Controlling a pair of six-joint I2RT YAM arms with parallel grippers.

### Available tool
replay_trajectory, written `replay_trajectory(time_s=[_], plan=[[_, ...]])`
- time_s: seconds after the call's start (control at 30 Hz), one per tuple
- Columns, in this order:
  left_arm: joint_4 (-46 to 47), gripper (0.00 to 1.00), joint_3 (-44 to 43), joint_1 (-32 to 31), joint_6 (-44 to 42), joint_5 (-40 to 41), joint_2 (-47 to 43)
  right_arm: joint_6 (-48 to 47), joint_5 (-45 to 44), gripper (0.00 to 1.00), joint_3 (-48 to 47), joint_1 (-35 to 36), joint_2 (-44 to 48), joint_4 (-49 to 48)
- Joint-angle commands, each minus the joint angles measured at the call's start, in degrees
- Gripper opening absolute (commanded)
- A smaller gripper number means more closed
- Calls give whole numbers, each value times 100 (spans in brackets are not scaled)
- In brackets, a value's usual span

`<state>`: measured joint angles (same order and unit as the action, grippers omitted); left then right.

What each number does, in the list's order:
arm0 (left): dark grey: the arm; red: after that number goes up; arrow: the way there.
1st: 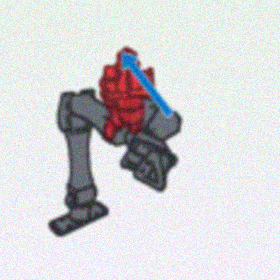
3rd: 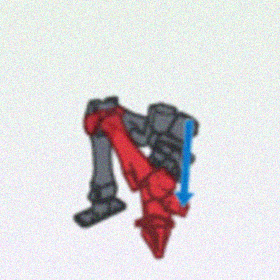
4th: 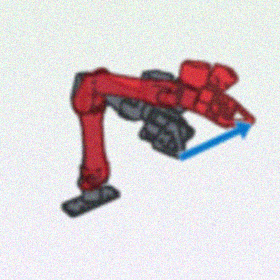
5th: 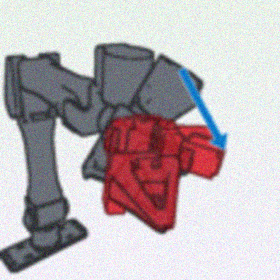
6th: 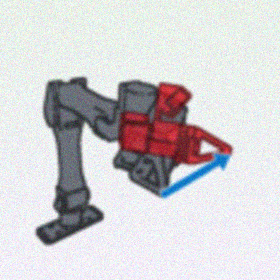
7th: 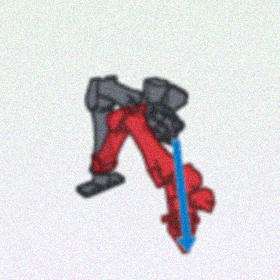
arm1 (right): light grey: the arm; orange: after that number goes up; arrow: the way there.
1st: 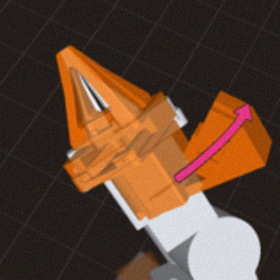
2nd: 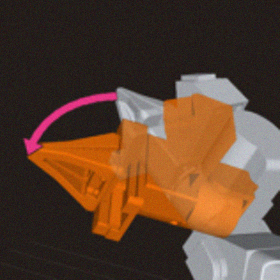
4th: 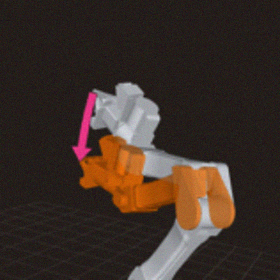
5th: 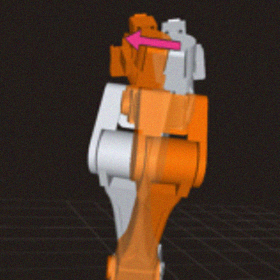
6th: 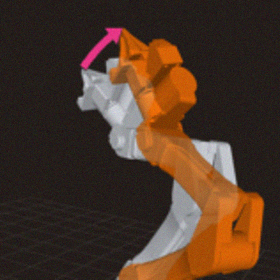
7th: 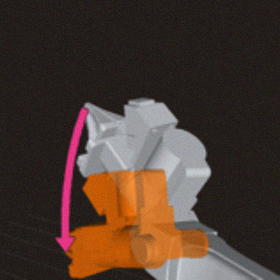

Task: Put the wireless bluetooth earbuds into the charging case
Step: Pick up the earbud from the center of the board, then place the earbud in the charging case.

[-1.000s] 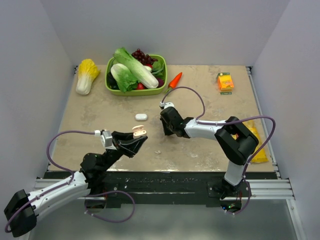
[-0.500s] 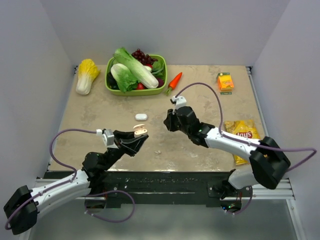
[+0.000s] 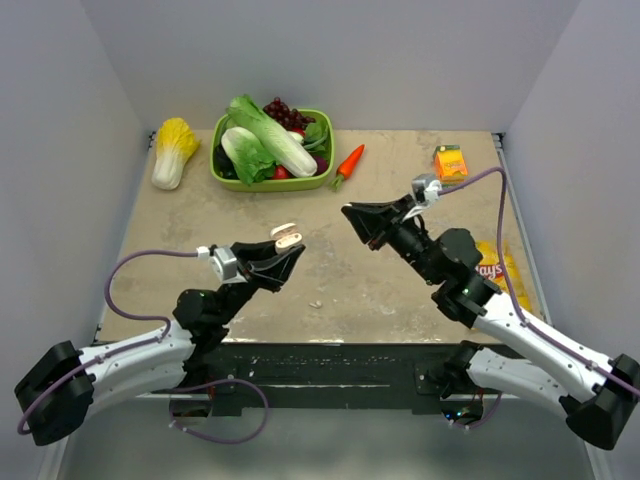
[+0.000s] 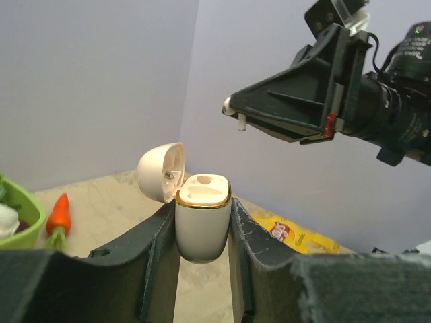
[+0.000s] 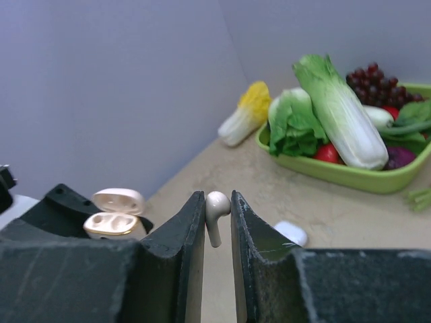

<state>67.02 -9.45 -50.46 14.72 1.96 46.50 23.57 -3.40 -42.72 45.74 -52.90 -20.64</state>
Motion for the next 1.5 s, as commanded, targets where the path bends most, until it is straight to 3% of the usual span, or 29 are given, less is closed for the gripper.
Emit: replay_trajectory(time_s=[0.0,0.5,1.47], plan=[[1215,0,-828,-34,-470,-169,621,-134,322,0,-122,-12,500,-651],[1920,0,-2051,-70,-453,-1083,2196,77,1008,0,-272,-3,518,-1231],[1999,0,-2561,-122,-321,-1347,2698,-292,1237,0,-518,155,-9,-898]])
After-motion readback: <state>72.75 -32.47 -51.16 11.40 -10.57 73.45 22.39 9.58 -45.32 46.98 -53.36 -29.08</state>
